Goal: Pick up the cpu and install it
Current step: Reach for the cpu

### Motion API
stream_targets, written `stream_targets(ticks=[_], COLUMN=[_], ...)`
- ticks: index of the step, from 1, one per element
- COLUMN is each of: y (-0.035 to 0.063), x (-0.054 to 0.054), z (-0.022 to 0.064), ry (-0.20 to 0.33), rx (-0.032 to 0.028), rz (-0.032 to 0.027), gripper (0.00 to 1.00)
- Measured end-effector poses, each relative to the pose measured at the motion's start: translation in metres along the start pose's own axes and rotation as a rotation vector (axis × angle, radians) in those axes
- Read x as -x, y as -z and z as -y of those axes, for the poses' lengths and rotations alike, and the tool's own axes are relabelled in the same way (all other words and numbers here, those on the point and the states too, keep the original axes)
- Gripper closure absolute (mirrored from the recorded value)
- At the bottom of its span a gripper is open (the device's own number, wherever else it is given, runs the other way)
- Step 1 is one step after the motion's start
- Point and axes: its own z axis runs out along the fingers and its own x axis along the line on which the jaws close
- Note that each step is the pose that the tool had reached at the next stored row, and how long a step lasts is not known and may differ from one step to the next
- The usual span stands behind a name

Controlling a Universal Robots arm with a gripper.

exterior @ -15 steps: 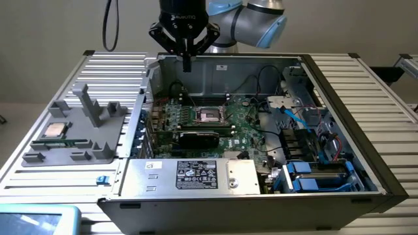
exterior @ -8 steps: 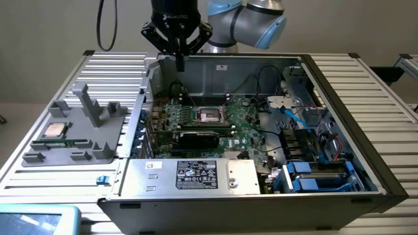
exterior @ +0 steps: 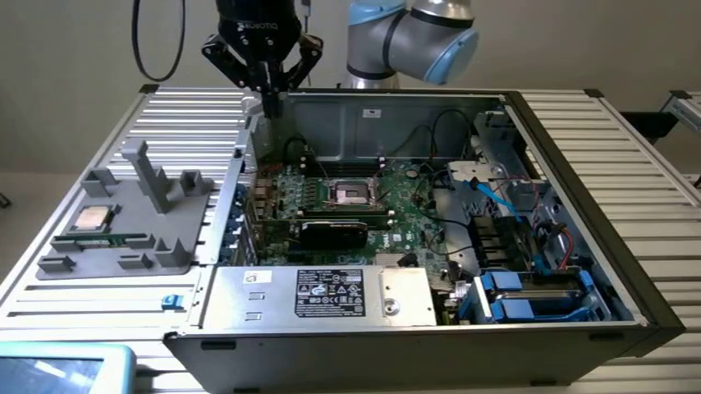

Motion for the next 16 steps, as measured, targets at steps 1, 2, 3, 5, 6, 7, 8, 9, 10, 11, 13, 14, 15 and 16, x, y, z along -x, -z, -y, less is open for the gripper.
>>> stream_targets(ticks=[1,2,3,5,6,7,8,9,10,11,13,14,15,16], y=[0.0001,0.0002,0.0002,0.0003,0.0003,0.0004,0.0005,0.0005,0.0006,0.0006,0.0007,0.0007,0.0008,0.0009], x=[-0.005,-0.009,-0.014,-0.023,-0.028,-0.032,-0.037,-0.041,-0.046,-0.050,-0.059,-0.064,-0.069,-0.073], z=[-0.0003,-0.0005,-0.0007,-0.0011,-0.0013,-0.0015,-0.0016,-0.0018,-0.0019,-0.0021,-0.0024,-0.0026,-0.0027,-0.0029], ry=[0.000,0.000,0.000,0.000,0.000,0.000,0.000,0.000,0.000,0.000,0.000,0.000,0.000,0.000], rx=[0.0000,-0.0002,-0.0001,-0.0002,-0.0003,-0.0003,-0.0004,-0.0004,-0.0004,-0.0004,-0.0005,-0.0005,-0.0005,-0.0006], rz=[-0.0005,-0.0011,-0.0016,-0.0026,-0.0032,-0.0037,-0.0042,-0.0046,-0.0049,-0.0052,-0.0059,-0.0063,-0.0068,-0.0074], gripper=[0.84,0.78,0.78,0.65,0.65,0.65,0.65,0.65,0.65,0.65,0.65,0.65,0.65,0.65])
